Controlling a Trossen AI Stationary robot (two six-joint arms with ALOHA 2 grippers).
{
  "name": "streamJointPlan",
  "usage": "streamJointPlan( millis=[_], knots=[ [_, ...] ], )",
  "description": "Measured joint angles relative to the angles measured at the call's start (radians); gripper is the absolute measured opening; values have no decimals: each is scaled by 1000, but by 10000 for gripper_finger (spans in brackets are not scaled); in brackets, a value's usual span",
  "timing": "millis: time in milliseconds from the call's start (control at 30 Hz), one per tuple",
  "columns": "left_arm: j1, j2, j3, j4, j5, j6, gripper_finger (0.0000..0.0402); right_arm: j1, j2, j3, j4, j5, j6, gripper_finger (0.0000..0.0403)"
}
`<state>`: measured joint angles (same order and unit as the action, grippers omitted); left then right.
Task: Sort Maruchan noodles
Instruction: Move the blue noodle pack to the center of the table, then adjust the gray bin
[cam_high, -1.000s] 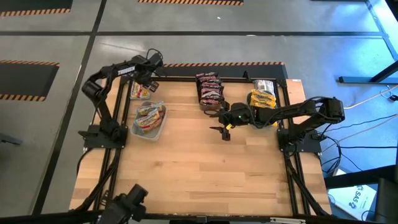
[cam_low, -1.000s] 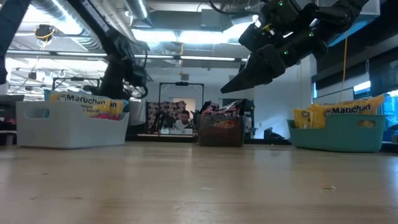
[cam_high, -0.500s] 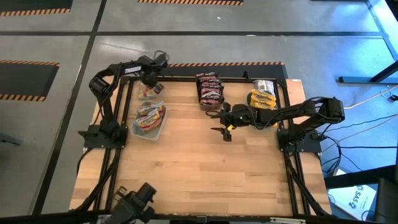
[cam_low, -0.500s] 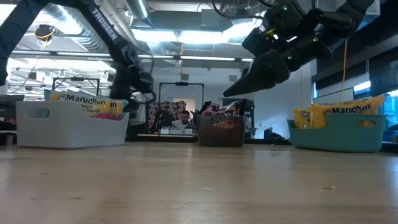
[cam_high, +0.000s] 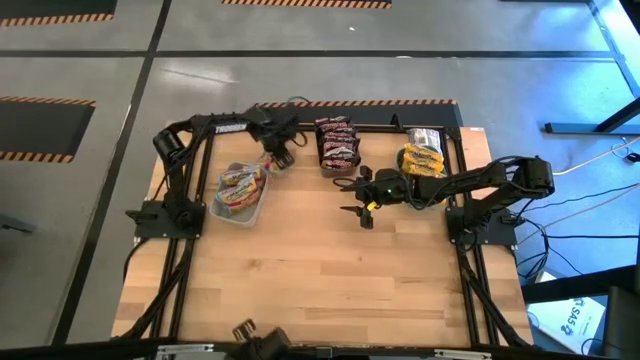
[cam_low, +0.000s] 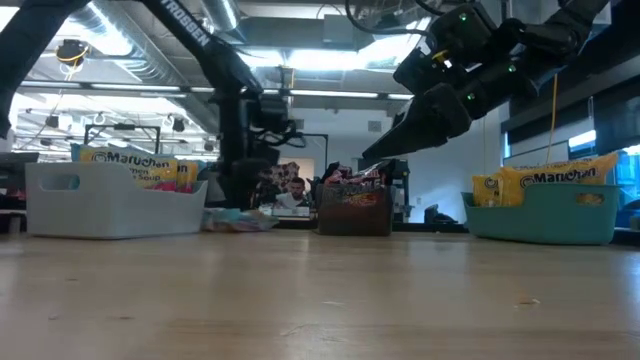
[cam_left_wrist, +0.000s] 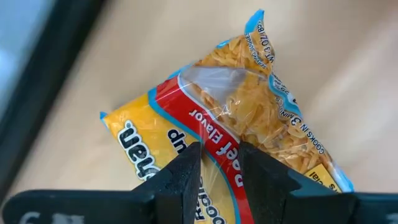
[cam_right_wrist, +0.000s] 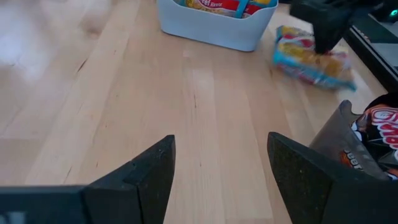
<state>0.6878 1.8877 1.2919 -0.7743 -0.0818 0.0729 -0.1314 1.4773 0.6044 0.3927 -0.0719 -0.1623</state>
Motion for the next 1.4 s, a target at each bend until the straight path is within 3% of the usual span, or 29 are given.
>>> streamJointPlan(
  millis=[200, 567, 700, 867, 1100, 1233, 1400],
  knots=[
    [-142, 0, 0, 6, 56, -7, 106, 0, 0, 0, 0, 0, 0, 237],
    [-408, 0, 10, 20, 56, -14, 106, 0, 0, 0, 0, 0, 7, 237],
    [-460, -13, 81, -83, -1, -44, 106, 0, 0, 0, 0, 0, 23, 237],
    [-469, -129, 103, -236, -48, -119, 106, 0, 0, 0, 0, 0, 49, 237],
    [-497, -347, -98, -443, -87, -265, 106, 0, 0, 0, -1, -1, 61, 237],
    [-544, -432, -252, -468, -55, -348, 106, 0, 0, 0, 8, 0, 61, 237],
    [-588, -447, -386, -430, 19, -370, 105, 0, 0, 0, 22, -1, 71, 237]
  ],
)
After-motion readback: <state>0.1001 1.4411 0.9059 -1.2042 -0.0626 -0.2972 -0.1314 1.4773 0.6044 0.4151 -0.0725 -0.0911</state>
